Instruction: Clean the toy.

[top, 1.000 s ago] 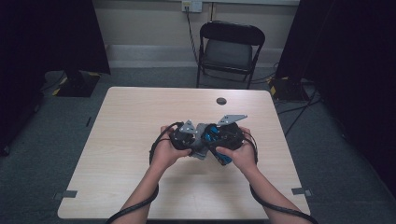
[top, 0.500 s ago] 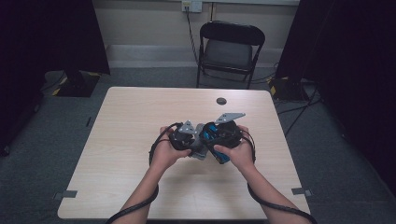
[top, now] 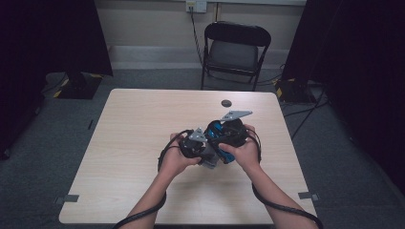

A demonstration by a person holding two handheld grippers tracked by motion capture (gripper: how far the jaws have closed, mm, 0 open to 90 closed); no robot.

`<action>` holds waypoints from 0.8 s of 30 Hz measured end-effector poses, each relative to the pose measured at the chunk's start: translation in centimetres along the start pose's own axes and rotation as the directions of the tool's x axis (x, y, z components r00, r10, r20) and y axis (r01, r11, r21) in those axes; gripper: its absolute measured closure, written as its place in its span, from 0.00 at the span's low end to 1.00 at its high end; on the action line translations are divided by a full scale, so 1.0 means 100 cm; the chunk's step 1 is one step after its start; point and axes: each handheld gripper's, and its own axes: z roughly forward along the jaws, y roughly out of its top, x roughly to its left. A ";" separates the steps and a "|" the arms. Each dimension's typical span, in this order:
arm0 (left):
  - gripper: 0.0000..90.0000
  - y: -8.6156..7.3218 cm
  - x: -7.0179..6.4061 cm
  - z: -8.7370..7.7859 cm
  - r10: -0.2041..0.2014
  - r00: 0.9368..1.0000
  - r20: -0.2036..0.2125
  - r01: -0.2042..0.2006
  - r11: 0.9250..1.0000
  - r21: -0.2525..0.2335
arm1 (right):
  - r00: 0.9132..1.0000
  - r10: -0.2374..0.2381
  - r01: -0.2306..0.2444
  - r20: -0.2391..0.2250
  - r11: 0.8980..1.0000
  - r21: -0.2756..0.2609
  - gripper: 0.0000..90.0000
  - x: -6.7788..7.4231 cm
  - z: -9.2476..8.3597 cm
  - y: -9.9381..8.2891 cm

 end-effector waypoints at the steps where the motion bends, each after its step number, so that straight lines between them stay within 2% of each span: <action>1: 0.75 0.000 -0.001 0.001 0.003 1.000 -0.002 -0.003 1.000 -0.001 | 1.000 0.002 -0.002 0.001 1.000 -0.001 0.28 0.000 0.000 0.001; 12: 0.75 -0.002 -0.007 0.006 0.030 1.000 0.002 -0.030 0.999 0.015 | 0.999 0.034 -0.034 0.002 0.999 0.002 0.28 -0.004 0.004 0.009; 24: 0.75 -0.004 -0.012 0.009 0.038 0.999 0.011 -0.038 0.999 0.007 | 0.999 0.048 -0.048 -0.001 0.999 -0.012 0.28 -0.004 0.005 0.021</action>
